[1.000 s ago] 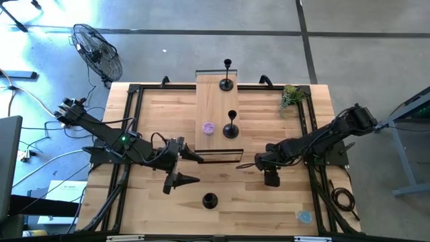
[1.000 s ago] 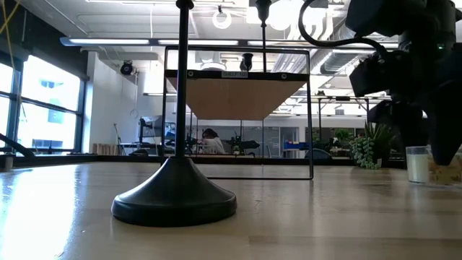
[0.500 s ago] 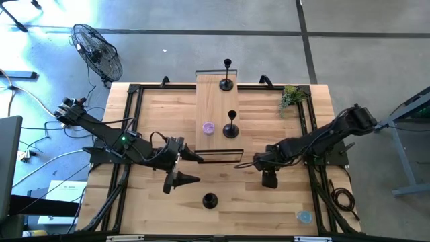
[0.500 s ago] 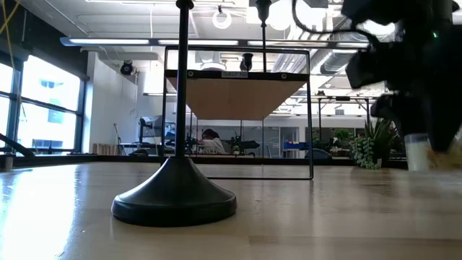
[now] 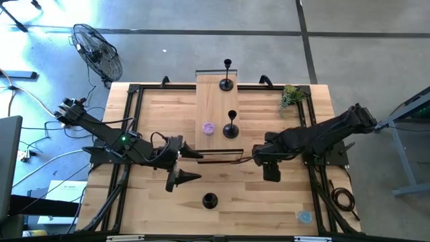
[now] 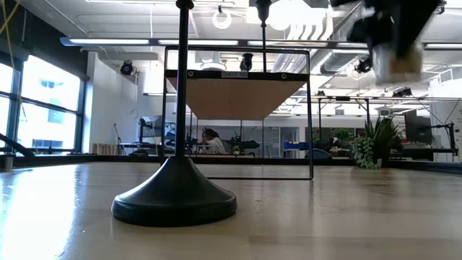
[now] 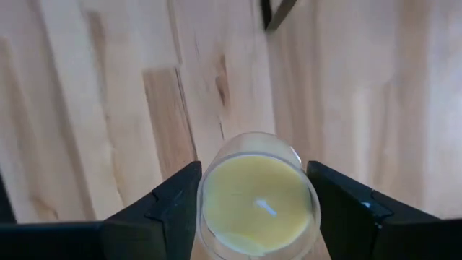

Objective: Pick & Place candle stick holders
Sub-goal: Put the yellow scented candle on the shelf

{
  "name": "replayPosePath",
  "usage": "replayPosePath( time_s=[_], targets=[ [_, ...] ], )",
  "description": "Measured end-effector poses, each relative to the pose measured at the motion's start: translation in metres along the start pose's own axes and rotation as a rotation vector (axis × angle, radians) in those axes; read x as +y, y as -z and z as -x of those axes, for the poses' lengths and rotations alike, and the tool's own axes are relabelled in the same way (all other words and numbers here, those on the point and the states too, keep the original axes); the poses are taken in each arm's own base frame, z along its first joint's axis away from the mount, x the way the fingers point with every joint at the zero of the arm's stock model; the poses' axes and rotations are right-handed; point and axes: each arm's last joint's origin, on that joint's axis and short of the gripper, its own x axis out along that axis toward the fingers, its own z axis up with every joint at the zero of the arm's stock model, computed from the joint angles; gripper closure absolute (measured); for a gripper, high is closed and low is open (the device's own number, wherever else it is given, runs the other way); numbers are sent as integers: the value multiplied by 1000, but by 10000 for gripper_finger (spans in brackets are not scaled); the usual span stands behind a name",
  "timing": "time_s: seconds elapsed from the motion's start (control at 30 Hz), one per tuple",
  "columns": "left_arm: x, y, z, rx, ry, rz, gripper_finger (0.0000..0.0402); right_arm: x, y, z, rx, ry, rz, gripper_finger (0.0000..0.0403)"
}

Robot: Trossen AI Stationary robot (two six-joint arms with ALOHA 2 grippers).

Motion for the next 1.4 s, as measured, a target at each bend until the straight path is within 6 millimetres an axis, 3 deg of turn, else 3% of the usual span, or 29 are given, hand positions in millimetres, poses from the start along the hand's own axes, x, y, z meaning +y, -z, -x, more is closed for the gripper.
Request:
replayPosePath(
  time_s=[0.13, 0.3, 0.43, 0.53, 0.7, 0.97, 1.17, 1.4],
  targets=[
    [1, 2, 0, 16, -10, -76, 50, 2, -12, 39, -100, -12, -6, 187],
    [3, -1, 0, -19, -94, -387, 50, 4, -23, 84, -272, -37, 12, 187],
    [8, -2, -1, -43, -289, -593, 50, 4, -28, 109, -380, -39, 28, 187],
    [14, -2, -9, -48, -337, -585, 50, 5, -32, 122, -450, -43, 36, 187],
    [33, -5, -27, -27, -243, -440, 50, 8, -39, 126, -535, -68, 65, 187],
    [57, -1, -54, 24, -187, -377, 50, 15, -57, 111, -527, -93, 118, 187],
    [53, -5, -69, 74, -142, -401, 50, 16, -72, 99, -537, -103, 146, 187],
    [43, -14, -89, 222, -129, -455, 50, 15, -80, 100, -567, -108, 154, 187]
  ],
)
